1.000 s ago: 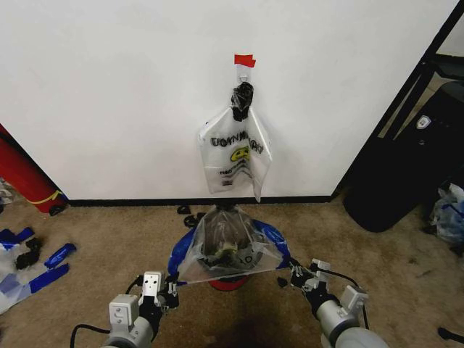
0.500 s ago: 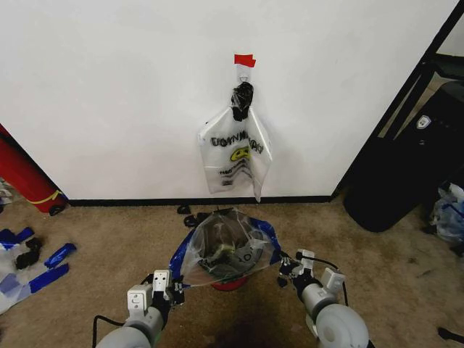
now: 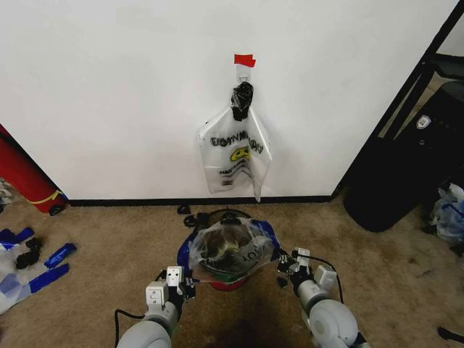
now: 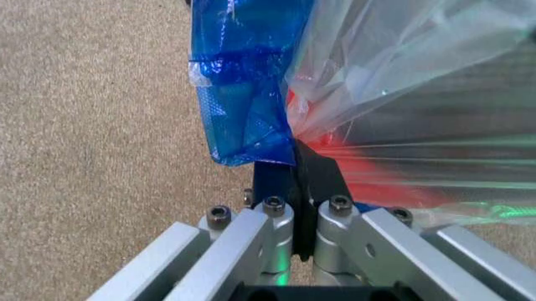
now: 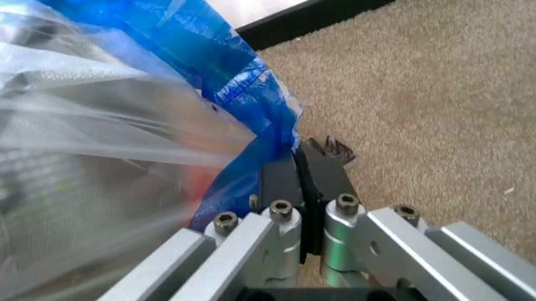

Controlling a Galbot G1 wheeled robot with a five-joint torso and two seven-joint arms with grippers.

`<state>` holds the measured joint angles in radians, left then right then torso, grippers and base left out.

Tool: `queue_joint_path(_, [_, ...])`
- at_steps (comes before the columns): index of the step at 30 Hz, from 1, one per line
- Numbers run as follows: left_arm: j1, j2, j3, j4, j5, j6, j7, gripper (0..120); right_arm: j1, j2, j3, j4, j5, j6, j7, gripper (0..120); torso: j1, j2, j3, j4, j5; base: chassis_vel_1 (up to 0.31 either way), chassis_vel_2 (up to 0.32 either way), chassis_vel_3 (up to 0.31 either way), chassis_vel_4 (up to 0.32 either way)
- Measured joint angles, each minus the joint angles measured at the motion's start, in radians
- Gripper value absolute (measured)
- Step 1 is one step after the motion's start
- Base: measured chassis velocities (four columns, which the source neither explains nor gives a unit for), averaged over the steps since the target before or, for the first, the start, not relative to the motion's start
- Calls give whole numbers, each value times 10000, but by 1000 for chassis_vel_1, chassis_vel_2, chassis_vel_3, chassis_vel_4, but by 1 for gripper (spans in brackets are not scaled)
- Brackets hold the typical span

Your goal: Pick up the garbage bag from the wall and place it over the trash bin.

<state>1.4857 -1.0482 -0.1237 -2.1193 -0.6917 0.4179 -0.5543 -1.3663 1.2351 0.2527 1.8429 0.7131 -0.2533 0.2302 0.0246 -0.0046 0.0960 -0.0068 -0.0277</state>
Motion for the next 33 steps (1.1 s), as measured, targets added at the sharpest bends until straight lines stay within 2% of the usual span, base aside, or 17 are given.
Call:
queue_joint_path(7, [134, 3, -220, -59, 81, -84, -87, 0, -75, 108, 73, -169, -227, 508, -124, 0, 0, 0, 0, -2, -1, 0, 0, 0, 0])
queue_joint_path(9, [330, 57, -335, -268, 76, -46, -91, 8, -215, 92, 135, -53, -229, 614, -240, 0, 0, 0, 0, -3, 0, 0, 0, 0, 0])
queue_joint_path(10, [330, 57, -335, -268, 76, -46, -91, 8, -215, 92, 135, -53, -229, 614, -240, 0, 0, 0, 0, -3, 0, 0, 0, 0, 0])
queue_joint_path(14, [942, 193, -568, -977, 190, -5, 45, 27, -578, -44, 251, 471, -280, 798, -479, 18, 0, 0, -1, -1, 0, 0, 0, 0, 0])
queue_joint_path(16, [1013, 213, -589, -1067, 228, -4, 68, 27, -629, -63, 263, 554, -291, 808, -495, 20, 0, 0, -1, 0, -1, 0, 0, 0, 0])
queue_joint_path(17, [1157, 259, -633, -1262, 308, 11, 113, 36, -768, -109, 289, 741, -350, 823, -528, 26, 0, 0, -1, -1, -1, 0, 0, 0, 0])
queue_joint_path(20, [1347, 319, -682, -1494, 414, 44, 190, 43, -930, -166, 321, 944, -480, 857, -585, 33, 0, 0, -2, -1, 0, 0, 0, 0, 0])
queue_joint_path(23, [1660, 404, -741, -1823, 598, 63, 274, 56, -1296, -279, 425, 1268, -758, 955, -703, 48, 0, 0, -2, -2, -1, 0, 0, 0, 0])
queue_joint_path(24, [1660, 404, -741, -1823, 598, 63, 274, 56, -1296, -279, 425, 1268, -758, 955, -703, 48, 0, 0, -2, -2, -1, 0, 0, 0, 0])
queue_joint_path(28, [2174, 527, -882, -2410, 928, 55, 365, 77, -1898, -411, 765, 1646, -1003, 1200, -923, 68, 0, 0, -2, -2, -1, 0, 0, 0, 0])
queue_joint_path(30, [2248, 544, -916, -2508, 961, 52, 365, 80, -2004, -419, 832, 1703, -1023, 1258, -954, 71, 0, 0, -2, -2, -1, 0, 0, 0, 0])
queue_joint_path(33, [2492, 602, -1070, -2833, 1137, 30, 358, 94, -2376, -425, 1102, 1898, -1118, 1577, -1085, 84, 0, 0, -2, -2, -1, 0, 0, 0, 0])
